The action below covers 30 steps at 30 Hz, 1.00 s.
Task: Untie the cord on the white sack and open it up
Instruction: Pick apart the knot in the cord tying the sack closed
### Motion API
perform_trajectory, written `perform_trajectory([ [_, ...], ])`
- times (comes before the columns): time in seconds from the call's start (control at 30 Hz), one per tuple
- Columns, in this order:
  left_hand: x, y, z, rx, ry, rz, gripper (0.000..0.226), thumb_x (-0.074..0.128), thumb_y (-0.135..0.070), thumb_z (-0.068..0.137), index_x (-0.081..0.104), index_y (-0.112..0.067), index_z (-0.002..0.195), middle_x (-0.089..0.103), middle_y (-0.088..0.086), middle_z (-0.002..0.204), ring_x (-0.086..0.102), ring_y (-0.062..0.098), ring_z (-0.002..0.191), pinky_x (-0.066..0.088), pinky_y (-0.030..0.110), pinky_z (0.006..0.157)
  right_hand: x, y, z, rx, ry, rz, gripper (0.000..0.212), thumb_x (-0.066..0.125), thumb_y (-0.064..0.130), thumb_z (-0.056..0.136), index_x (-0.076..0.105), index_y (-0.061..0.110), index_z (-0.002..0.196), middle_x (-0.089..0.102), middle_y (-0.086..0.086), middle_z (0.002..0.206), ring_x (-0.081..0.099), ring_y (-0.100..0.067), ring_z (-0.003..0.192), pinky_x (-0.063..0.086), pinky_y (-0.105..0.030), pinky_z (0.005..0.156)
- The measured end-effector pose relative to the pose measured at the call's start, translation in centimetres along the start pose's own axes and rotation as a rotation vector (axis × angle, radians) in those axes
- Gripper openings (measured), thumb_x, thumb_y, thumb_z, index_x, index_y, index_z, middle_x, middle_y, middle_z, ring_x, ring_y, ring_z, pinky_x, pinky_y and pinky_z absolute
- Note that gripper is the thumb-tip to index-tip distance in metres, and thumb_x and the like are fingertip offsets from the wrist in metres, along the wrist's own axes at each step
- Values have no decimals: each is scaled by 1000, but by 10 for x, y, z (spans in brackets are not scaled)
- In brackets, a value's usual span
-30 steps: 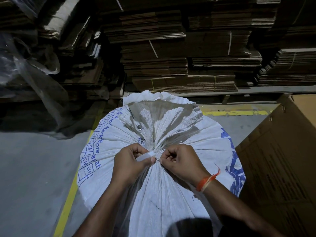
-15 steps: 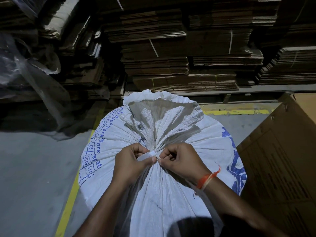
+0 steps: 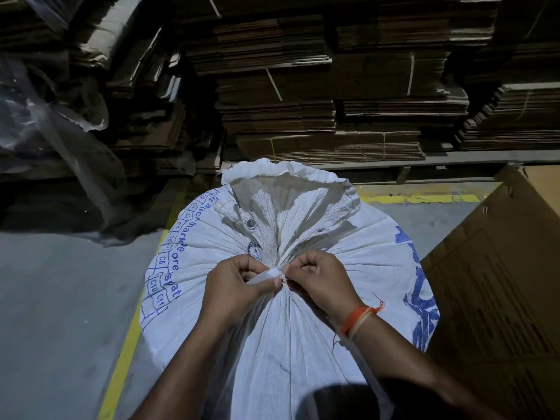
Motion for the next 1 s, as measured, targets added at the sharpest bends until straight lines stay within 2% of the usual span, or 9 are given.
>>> perform_trajectory([
  [0.17,2,0,0,-34,52,-81,14,94,-15,76,81,-9,78,79,8,69,67,10,59,52,21,57,3,-2,0,76,-46,159,22,78,12,81,61,1,89,70,-35,80,58,-27,64,43,-38,61],
  [0.37,0,10,6,-171,42,-226,32,71,-18,96,74,-12,65,60,-1,53,47,16,48,34,24,54,10,-6,-6,72,-48,33,61,90,46,62,54,20,105,79,-6,80,71,-15,67,57,-39,73],
  [0.47,3,9,6,-182,-5,-287,19,68,-10,95,77,-10,78,73,4,65,56,14,52,38,23,54,10,-8,-5,71,-122,17,59,92,43,65,54,21,104,79,-6,82,75,-15,72,59,-40,75],
  [0.57,3,8,6,-103,-67,-177,7,77,-20,88,78,-16,83,80,6,74,60,11,54,41,23,51,12,-13,-1,98,-152,31,59,92,43,62,55,21,103,78,-6,83,76,-18,76,61,-44,81],
  [0.7,7,9,6,-43,-93,-152,6,84,-20,87,78,-19,85,77,5,66,62,9,57,47,28,64,12,-16,3,151,-144,135,48,92,23,68,59,14,101,74,-7,83,72,-17,70,60,-39,79],
  [0.8,11,11,7,-33,-52,-134,7,83,-15,89,77,-17,85,64,-9,51,52,2,48,41,26,63,12,-15,6,198,-128,168,19,87,19,74,68,18,69,66,-3,63,61,-19,62,52,-37,70],
  [0.87,13,10,7,-21,-23,-132,8,84,-14,88,77,-15,85,62,-9,52,51,4,52,42,26,66,15,-18,8,229,-109,153,28,85,29,64,64,16,50,56,-6,58,51,-21,62,42,-38,66],
  [0.93,15,10,6,-31,7,-128,8,85,-15,85,76,-15,84,61,-7,53,52,6,52,43,26,66,15,-20,9,265,-110,163,22,81,30,53,66,15,57,52,-12,63,48,-23,64,40,-37,64],
  [1.0,17,8,5,-61,32,-155,9,84,-14,80,75,-13,82,62,-3,53,53,7,49,47,27,63,12,-19,10,289,-99,188,19,80,16,61,69,7,73,52,-16,66,50,-21,55,42,-27,55],
])
Point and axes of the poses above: each hand's wrist, its own z-axis towards the middle knuckle, its own x-axis out of the palm, y = z × x, the point moved 4 cm from there along z, towards the middle knuckle
